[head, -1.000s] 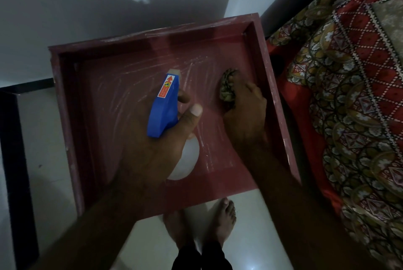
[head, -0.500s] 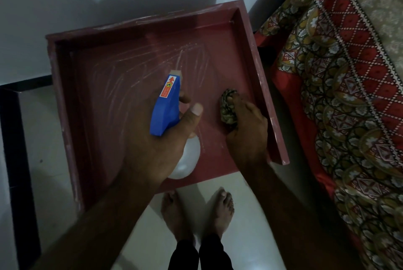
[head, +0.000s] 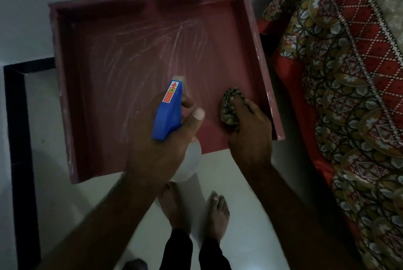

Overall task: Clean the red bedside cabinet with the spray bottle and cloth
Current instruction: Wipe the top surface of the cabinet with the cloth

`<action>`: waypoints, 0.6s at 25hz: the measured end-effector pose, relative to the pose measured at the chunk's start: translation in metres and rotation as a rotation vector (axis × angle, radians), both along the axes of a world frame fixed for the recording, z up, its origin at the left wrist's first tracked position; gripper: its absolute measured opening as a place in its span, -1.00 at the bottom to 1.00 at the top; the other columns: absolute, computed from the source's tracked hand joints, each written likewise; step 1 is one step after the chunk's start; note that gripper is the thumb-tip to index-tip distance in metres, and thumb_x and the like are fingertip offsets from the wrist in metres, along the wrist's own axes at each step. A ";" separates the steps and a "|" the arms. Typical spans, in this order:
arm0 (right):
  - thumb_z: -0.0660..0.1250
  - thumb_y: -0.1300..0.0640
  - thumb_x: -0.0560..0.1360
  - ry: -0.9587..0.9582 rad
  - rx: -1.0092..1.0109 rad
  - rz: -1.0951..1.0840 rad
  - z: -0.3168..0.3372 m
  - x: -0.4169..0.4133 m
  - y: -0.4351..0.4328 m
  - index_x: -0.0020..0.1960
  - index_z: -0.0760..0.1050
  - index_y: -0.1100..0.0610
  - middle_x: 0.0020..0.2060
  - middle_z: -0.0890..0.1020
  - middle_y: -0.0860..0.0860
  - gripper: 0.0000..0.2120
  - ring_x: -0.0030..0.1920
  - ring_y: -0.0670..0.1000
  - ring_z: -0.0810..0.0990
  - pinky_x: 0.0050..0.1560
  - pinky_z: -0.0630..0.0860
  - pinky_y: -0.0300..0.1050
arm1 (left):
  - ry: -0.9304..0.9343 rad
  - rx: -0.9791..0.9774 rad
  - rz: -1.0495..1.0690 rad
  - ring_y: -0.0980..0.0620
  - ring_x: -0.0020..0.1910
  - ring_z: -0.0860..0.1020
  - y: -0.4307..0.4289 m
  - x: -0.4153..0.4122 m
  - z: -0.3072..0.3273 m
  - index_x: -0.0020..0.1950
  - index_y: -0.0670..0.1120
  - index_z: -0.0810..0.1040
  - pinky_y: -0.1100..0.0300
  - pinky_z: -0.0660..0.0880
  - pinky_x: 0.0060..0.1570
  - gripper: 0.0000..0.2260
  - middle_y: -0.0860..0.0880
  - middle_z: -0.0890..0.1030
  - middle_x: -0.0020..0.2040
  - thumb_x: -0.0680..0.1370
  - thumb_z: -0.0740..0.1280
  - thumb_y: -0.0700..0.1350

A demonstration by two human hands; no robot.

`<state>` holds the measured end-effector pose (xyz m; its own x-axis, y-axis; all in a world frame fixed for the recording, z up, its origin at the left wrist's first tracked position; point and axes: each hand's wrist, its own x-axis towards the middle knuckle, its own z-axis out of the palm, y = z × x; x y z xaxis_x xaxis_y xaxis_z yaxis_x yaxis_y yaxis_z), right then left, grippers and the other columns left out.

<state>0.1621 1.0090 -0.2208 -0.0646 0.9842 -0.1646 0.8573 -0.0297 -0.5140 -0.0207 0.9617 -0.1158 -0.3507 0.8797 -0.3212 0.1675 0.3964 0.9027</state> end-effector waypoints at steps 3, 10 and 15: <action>0.38 0.50 0.37 0.001 0.009 0.115 0.005 0.008 -0.015 0.53 0.41 0.00 0.44 0.50 0.08 -0.20 0.42 0.13 0.42 0.42 0.48 0.16 | -0.025 -0.007 0.016 0.12 -0.23 0.67 -0.014 0.005 0.001 0.09 -0.04 0.57 0.48 0.51 -0.23 -0.74 -0.04 0.66 -0.23 0.50 0.43 0.07; 0.33 0.17 0.43 0.031 0.551 0.344 0.026 0.015 -0.004 0.27 0.61 0.16 0.19 0.55 0.01 -0.59 0.25 0.17 0.49 0.23 0.51 0.26 | -0.048 -0.050 0.079 0.09 -0.27 0.70 -0.057 0.017 0.005 0.12 -0.08 0.58 0.37 0.58 -0.25 -0.66 -0.06 0.68 -0.25 0.47 0.43 0.11; 0.53 0.45 0.25 -0.067 0.331 0.382 0.013 0.014 -0.017 0.34 0.60 0.17 0.17 0.68 0.19 -0.33 0.29 0.14 0.40 0.24 0.50 0.31 | -0.051 -0.029 0.079 0.09 -0.29 0.69 -0.076 0.017 0.006 0.12 -0.14 0.59 0.42 0.54 -0.27 -0.74 -0.11 0.68 -0.27 0.51 0.46 -0.03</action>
